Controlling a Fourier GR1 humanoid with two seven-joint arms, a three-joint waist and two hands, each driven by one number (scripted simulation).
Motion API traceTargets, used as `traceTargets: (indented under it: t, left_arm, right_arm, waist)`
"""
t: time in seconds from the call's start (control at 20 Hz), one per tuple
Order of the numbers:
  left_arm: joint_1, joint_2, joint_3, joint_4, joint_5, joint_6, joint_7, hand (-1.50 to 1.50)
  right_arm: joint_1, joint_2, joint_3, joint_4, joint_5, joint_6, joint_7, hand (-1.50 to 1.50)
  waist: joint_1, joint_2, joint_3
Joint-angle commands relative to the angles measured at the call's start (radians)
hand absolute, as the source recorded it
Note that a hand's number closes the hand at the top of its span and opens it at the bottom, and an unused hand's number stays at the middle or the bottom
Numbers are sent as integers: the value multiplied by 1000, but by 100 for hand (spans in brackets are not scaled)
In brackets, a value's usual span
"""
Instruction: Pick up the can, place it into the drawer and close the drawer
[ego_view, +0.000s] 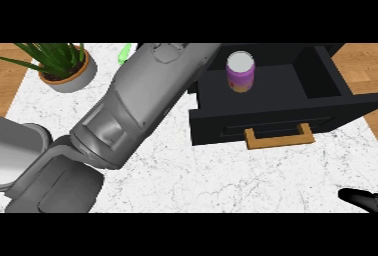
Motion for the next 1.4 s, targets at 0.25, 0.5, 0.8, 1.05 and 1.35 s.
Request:
traceTargets:
  t: [0.25,0.5,0.8,1.05,1.35]
  left_arm:
    - [-38,0,-18,53,56,71,-47,-150]
    - [14,0,-11,47,105,66,-109,-150]
    - [-55,0,24,60,151,71,-101,-150]
    - [-36,0,-5,58,166,82,-115,-150]
    - [-54,0,-22,63,149,102,-118,-150]
  right_arm:
    - [-44,-58,24,8,72,27,-29,-150]
    - [-77,-126,39,50,138,78,-113,-150]
    - [-155,-162,186,84,387,58,-118,-150]
    - [-225,-175,272,236,581,10,-188,-150]
    - [-302,-157,381,434,763,-52,-232,-150]
  waist:
    - [-10,6,0]
    - [-17,11,0]
    - [13,14,-2]
    - [36,7,-1]
    - [70,-5,-2]
